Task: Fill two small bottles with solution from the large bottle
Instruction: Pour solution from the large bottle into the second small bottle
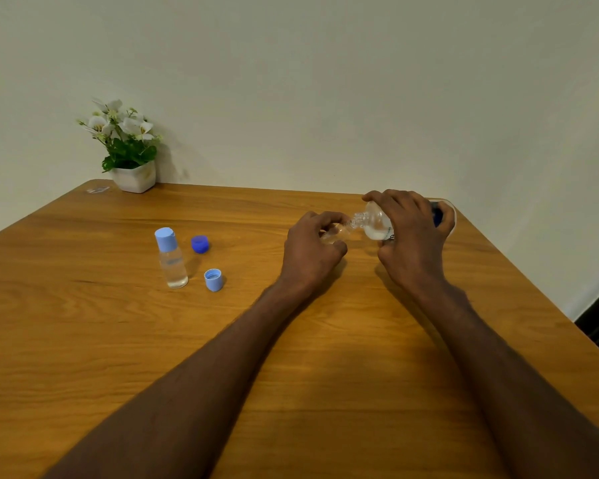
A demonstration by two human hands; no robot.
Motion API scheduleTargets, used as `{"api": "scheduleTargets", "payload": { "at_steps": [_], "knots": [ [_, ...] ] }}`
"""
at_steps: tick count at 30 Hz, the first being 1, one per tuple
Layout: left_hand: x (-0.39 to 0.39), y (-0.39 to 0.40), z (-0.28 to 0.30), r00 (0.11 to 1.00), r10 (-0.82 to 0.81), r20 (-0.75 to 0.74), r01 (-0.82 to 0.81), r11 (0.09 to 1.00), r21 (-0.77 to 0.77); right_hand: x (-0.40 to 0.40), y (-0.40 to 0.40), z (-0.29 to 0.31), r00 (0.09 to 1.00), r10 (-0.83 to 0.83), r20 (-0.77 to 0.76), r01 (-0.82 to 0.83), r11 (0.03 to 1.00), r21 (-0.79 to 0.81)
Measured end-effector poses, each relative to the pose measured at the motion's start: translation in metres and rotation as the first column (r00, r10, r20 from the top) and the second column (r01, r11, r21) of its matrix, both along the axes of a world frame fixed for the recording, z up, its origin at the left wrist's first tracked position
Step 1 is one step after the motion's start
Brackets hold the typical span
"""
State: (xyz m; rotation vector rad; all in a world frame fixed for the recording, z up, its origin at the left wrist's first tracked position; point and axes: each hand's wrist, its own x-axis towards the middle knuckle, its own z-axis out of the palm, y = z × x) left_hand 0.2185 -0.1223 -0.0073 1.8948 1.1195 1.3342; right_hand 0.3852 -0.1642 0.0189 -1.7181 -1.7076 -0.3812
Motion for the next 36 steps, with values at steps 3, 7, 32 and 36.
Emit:
{"api": "scheduleTargets", "payload": {
  "at_steps": [3, 7, 32, 36],
  "knots": [
    [0.0, 0.0, -0.0003, 1.0, 0.0, -0.002, 0.0, 1.0, 0.005, 0.0002, 0.0003, -0.0002, 1.0, 0.002, -0.001, -0.002, 1.0, 0.004],
    [0.0002, -0.0004, 0.0003, 1.0, 0.007, -0.012, -0.007, 1.0, 0.003, -0.0002, -0.0007, 0.0009, 1.0, -0.003, -0.001, 0.003, 1.0, -0.002],
    [0.0005, -0.0026, 0.0016, 1.0, 0.011, -0.007, -0.011, 1.0, -0.003, -0.0003, -0.0008, 0.0004, 1.0, -0.01, 0.012, 0.01, 1.0, -0.004],
    [0.0001, -0.0018, 0.001, 1.0, 0.007, -0.012, -0.007, 1.0, -0.002, -0.0002, -0.0012, 0.0004, 1.0, -0.009, 0.008, 0.009, 1.0, -0.005]
  ]
}}
